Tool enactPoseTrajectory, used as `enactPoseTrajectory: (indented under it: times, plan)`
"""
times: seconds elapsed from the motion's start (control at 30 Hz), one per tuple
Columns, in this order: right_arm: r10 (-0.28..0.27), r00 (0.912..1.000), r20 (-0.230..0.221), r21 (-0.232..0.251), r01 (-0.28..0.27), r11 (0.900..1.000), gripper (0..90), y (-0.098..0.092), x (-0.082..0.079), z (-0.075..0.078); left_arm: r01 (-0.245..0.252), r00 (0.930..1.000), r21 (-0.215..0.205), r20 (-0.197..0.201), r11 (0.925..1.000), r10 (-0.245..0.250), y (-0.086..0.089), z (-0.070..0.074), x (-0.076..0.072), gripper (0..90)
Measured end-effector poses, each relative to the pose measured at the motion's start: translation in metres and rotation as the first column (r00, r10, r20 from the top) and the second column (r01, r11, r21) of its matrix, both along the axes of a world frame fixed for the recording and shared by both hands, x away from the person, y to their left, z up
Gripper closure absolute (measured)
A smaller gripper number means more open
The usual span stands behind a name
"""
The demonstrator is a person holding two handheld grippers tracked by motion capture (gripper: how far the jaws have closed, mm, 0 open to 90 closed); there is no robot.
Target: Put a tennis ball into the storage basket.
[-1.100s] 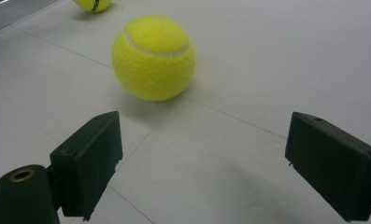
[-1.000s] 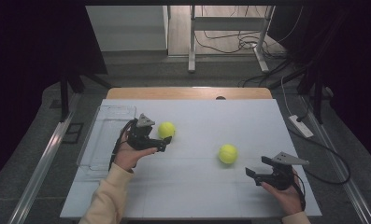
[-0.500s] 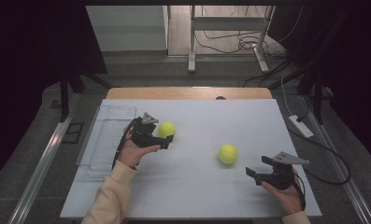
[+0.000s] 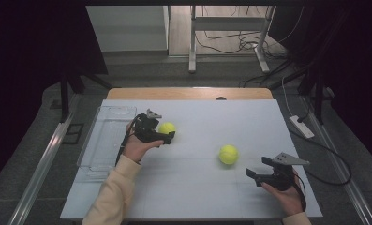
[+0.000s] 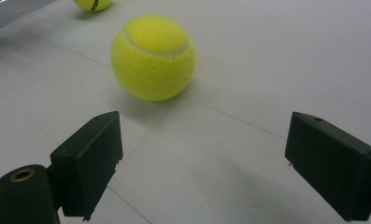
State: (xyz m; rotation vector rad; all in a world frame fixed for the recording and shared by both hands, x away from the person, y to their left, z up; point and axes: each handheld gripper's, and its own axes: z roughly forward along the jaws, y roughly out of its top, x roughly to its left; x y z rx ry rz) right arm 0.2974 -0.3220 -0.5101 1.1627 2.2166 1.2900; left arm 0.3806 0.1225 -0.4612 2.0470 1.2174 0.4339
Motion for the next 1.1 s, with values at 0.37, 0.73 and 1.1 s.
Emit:
enactPoseTrajectory:
  times: [0.37, 0.73, 1.1]
  plan:
    - [-0.002, 1.0, -0.005, -0.004, 0.002, 1.0, 11.3, -0.001, 0.0, -0.001, -0.018, 0.9995, -0.001, -0.026, 0.9998, 0.018, 0.001, -0.001, 0.013, 4.6]
    - [-0.004, 1.0, -0.006, -0.005, 0.004, 1.0, 11.3, -0.001, 0.0, -0.001, -0.029, 0.9977, -0.002, -0.062, 0.9996, 0.029, -0.001, -0.005, 0.026, 4.6]
    - [-0.007, 0.9999, -0.01, -0.01, 0.007, 1.0, 11.3, -0.001, 0.0, -0.001, -0.031, 0.9924, 0.009, -0.119, 0.9995, 0.032, -0.005, -0.018, 0.039, 3.9]
